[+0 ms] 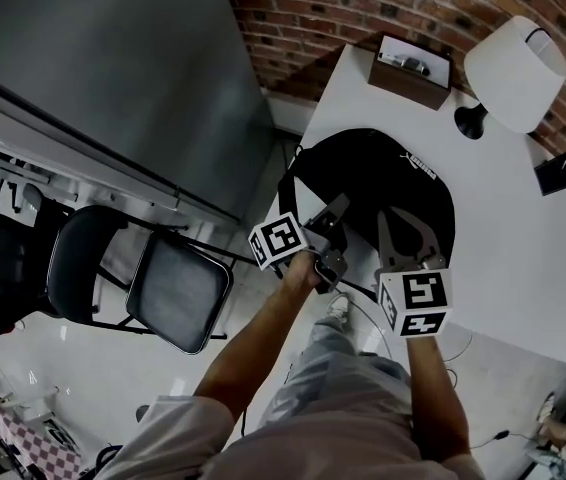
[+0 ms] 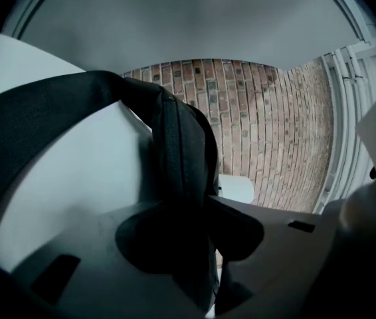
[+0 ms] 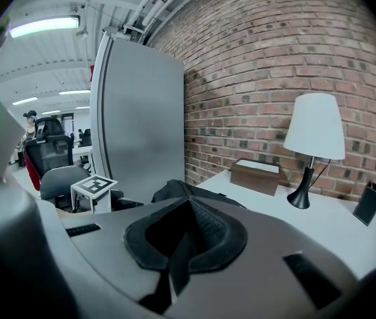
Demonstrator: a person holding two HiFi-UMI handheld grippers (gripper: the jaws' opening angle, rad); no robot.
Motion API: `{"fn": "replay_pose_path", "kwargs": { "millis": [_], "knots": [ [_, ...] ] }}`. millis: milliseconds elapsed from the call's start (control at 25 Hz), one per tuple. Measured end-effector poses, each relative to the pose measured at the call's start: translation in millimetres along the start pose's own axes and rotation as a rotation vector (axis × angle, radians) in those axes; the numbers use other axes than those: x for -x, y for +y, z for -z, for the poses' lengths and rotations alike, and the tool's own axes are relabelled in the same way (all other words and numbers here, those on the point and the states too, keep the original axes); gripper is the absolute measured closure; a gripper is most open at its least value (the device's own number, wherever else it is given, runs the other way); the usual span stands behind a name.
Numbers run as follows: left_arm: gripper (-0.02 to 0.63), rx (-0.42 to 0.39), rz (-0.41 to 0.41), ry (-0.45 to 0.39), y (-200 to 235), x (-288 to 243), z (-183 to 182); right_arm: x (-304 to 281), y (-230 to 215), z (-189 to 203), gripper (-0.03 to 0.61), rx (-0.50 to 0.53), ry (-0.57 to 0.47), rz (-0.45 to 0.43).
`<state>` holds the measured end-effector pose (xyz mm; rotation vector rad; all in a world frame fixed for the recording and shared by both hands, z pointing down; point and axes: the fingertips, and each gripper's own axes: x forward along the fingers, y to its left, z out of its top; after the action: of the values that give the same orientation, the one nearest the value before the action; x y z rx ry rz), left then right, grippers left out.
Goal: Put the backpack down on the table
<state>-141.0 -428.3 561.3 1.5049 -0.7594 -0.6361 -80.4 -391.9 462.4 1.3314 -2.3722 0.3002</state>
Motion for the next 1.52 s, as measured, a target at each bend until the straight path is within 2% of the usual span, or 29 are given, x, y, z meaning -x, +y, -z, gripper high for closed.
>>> {"fn": "replay_pose_path", "kwargs": {
  "millis": [200,720,1000,1200,1400,1520],
  "knots": [
    [0.506,-0.017,-0.024,-0.027,3,15,1,2,6,5,0.577,-0.002,0.003,-0.032],
    [0.506,-0.146,-0.092,-0.086,-13,49,11,26,10,8,0.577,-0.008,-0.031,-0.081],
    [0.506,-0.320,-0.122,-0.085,-50,55,28,47,7,5,0.577,-0.013,-0.067,-0.097],
    [0.522,-0.481,-0.142,-0.053,-82,49,52,66,1,1,0.577,-0.019,-0.091,-0.103],
    [0.526,-0.604,-0.110,-0.025,-116,37,80,85,-10,-3,0.578,-0.027,-0.119,-0.100],
    [0.529,-0.694,-0.122,-0.010,-129,30,97,99,-19,-3,0.578,-0.034,-0.134,-0.097]
  ]
}}
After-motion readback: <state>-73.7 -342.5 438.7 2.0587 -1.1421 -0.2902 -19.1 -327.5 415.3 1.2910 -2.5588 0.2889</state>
